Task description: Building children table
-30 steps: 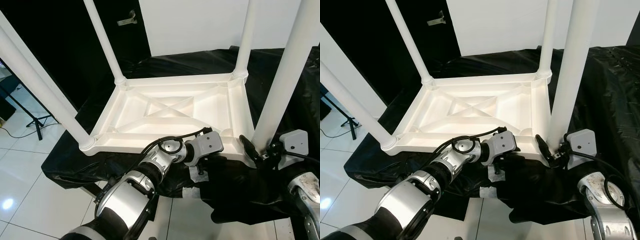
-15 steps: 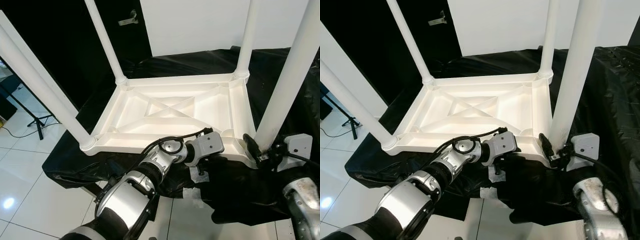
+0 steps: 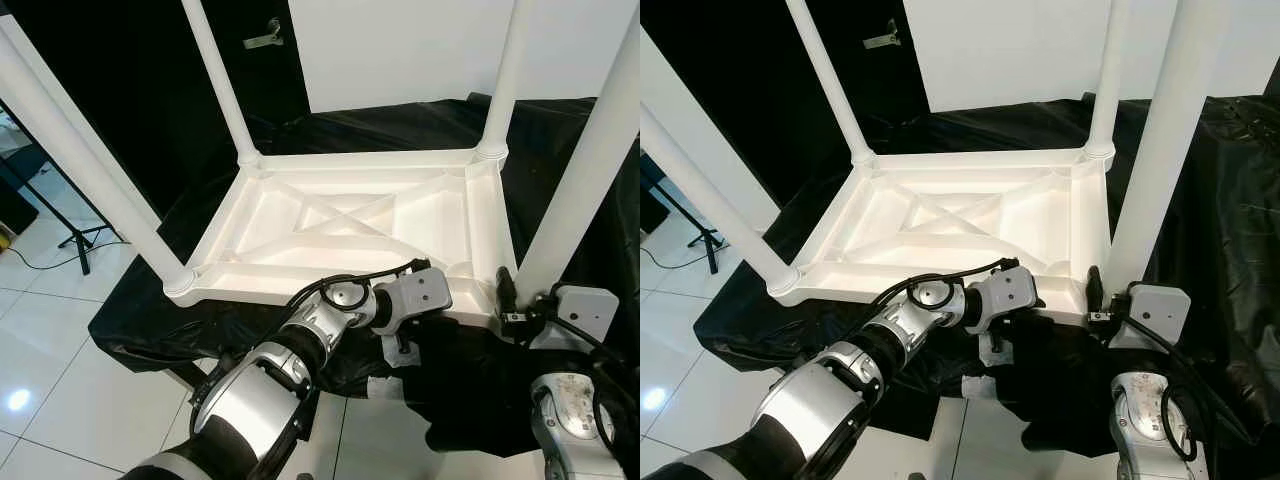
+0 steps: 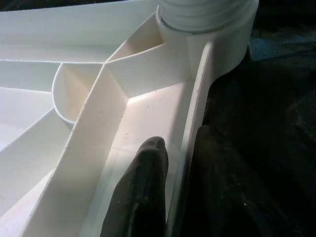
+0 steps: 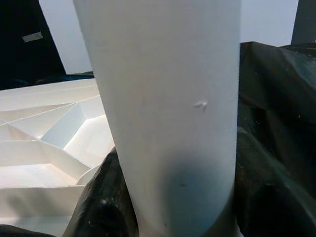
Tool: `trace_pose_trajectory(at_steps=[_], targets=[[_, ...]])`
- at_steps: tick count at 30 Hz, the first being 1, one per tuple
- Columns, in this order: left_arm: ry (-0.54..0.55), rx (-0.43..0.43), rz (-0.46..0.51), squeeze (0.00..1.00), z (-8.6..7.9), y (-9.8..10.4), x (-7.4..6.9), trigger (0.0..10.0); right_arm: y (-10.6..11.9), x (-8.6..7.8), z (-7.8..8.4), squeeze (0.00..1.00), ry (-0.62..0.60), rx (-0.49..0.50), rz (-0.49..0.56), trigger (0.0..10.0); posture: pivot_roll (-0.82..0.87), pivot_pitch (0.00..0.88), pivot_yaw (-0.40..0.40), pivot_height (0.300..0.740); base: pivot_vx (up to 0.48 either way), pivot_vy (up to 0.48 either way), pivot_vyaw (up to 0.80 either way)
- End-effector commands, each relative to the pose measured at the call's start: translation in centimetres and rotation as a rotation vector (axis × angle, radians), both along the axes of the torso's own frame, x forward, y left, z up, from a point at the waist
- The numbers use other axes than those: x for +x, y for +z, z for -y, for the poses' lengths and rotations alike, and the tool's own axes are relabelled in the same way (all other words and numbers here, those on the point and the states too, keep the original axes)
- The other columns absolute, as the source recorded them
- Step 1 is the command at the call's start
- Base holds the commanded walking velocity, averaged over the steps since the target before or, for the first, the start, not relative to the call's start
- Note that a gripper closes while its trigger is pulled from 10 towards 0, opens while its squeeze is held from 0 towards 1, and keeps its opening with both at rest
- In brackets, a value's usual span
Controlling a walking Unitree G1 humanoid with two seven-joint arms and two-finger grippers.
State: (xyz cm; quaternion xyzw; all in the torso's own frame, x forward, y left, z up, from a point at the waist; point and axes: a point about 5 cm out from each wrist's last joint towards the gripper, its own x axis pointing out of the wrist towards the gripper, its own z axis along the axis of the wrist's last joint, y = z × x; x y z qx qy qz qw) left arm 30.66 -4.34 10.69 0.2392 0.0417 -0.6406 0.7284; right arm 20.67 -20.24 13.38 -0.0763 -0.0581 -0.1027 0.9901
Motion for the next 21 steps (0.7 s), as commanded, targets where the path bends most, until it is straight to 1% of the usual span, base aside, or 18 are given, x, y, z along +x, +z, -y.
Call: trace_pose_trajectory(at_steps=[1,2,3,4,5,9,10,11,13,14,16,18,19,21], targets=[[0.077,0.035,-0.054,0.00,0.0,-1.7,-0.5,10.0,-2.5,-1.0,0.7,0.00,-0.034,-0.005,-0.138,10.0,-0.07,0.000,0.134,0.740,0.000,0.000,0.00],[0.077,0.036,-0.054,0.00,0.0,-1.8,-0.5,10.0,-2.3,-1.0,0.5,0.98,0.001,-0.028,-0.131,10.0,-0.07,0.000,0.135,0.740,0.000,0.000,0.00],[0.077,0.036,-0.054,0.00,0.0,-1.8,-0.5,10.0,-2.3,-1.0,0.5,0.98,0.001,-0.028,-0.131,10.0,-0.07,0.000,0.135,0.740,0.000,0.000,0.00],[0.077,0.036,-0.054,0.00,0.0,-1.8,-0.5,10.0,-2.2,-0.9,0.3,1.00,0.035,-0.037,-0.125,10.0,-0.07,0.000,0.135,0.740,0.000,0.000,0.00],[0.076,0.036,-0.054,0.00,0.0,-1.8,-0.5,10.0,-1.9,-0.8,0.3,1.00,0.066,-0.051,-0.117,10.0,-0.08,0.000,0.136,0.740,0.000,0.000,0.00],[0.075,0.037,-0.053,0.00,0.0,-1.8,-0.5,10.0,-1.5,-0.8,0.4,1.00,0.111,-0.076,-0.118,10.0,-0.08,0.000,0.134,0.740,0.000,0.000,0.00],[0.076,0.036,-0.053,0.00,0.0,-1.8,-0.5,10.0,-1.3,-0.7,0.7,0.00,0.139,-0.095,-0.118,10.0,-0.08,0.000,0.135,0.740,0.000,0.000,0.00],[0.077,0.035,-0.053,0.00,0.0,-1.8,-0.5,10.0,-1.0,-0.7,0.9,0.00,0.169,-0.121,-0.113,10.0,-0.08,0.000,0.137,0.740,0.000,0.000,0.00],[0.077,0.034,-0.054,0.00,0.0,-1.8,-0.5,10.0,-0.3,-0.3,1.3,0.00,0.236,-0.202,-0.085,10.0,-0.09,0.000,0.142,0.740,0.000,0.000,0.00],[0.074,0.036,-0.055,0.00,0.0,-1.8,-0.5,10.0,0.0,-0.1,1.6,0.00,0.262,-0.215,-0.079,10.0,-0.09,0.000,0.144,0.740,0.000,0.000,0.00],[0.072,0.037,-0.056,0.00,0.0,-1.8,-0.6,10.0,0.1,0.1,1.8,0.00,0.277,-0.220,-0.077,10.0,-0.09,0.000,0.144,0.740,0.000,0.000,0.00],[0.062,0.040,-0.055,0.00,0.2,-1.9,-0.7,10.0,0.3,0.9,2.5,0.00,0.312,-0.219,-0.082,10.0,-0.10,0.000,0.145,0.740,0.000,0.000,0.00],[0.062,0.040,-0.055,0.00,0.2,-1.9,-0.7,10.0,0.3,0.9,2.5,0.00,0.312,-0.219,-0.082,10.0,-0.10,0.000,0.145,0.740,0.000,0.000,0.00],[0.060,0.035,-0.054,0.00,0.4,-1.7,-0.7,10.0,0.4,1.4,2.4,0.00,0.390,-0.211,-0.095,10.0,-0.09,0.000,0.142,0.740,0.000,0.000,0.00]])
